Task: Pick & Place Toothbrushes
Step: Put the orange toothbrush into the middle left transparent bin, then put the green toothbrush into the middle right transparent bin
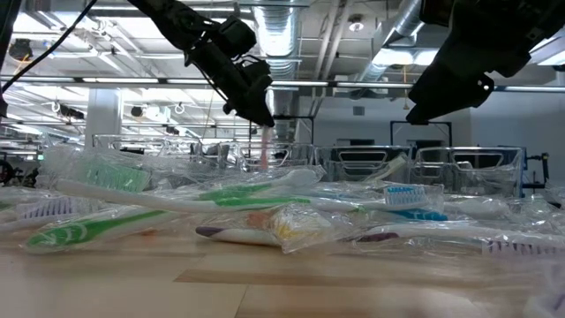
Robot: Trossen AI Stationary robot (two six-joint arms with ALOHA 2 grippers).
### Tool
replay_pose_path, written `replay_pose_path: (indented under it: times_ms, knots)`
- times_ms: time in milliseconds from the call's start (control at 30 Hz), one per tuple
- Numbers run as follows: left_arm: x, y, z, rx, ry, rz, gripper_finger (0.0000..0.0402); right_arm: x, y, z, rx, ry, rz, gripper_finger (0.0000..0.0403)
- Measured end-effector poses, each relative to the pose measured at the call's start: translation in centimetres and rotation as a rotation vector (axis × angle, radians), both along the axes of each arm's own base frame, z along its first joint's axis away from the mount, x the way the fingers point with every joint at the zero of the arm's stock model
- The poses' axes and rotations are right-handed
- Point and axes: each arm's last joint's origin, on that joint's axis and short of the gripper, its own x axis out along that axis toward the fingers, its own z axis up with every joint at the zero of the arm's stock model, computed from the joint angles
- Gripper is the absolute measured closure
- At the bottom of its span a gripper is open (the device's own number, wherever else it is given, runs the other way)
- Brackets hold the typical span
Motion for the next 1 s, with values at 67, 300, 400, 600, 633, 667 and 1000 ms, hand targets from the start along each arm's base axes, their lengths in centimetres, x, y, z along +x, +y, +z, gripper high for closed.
replay_pose_path:
  times_ms: [67,300,400,600,633,667,1000]
  knots:
    - [0.0,0.0,0.0,0.0,0.0,0.0,0.0294,0.0,0.0,0.0,0.0,0.0,0.0,0.0137]
    - [0.0,0.0,0.0,0.001,0.0,0.001,0.0233,0.0,0.0,0.0,0.0,0.0,0.0,0.0137]
    - [0.0,0.01,0.01,0.001,0.0,0.001,0.0207,0.0,0.0,0.0,0.0,0.0,0.0,0.0137]
    - [0.04,-0.05,0.01,0.003,0.0,0.001,0.0171,0.0,0.0,0.0,0.0,0.0,0.0,0.0137]
    - [0.04,-0.06,0.01,0.003,0.0,0.001,0.0168,0.0,0.0,0.0,0.0,0.0,0.0,0.0137]
    - [0.04,-0.06,0.01,0.003,0.0,0.001,0.0165,0.0,0.0,0.0,0.0,0.0,0.0,0.0137]
    - [0.19,-0.28,0.03,0.004,-0.001,-0.006,0.0163,0.01,0.0,0.01,0.0,0.0,0.0,0.0137]
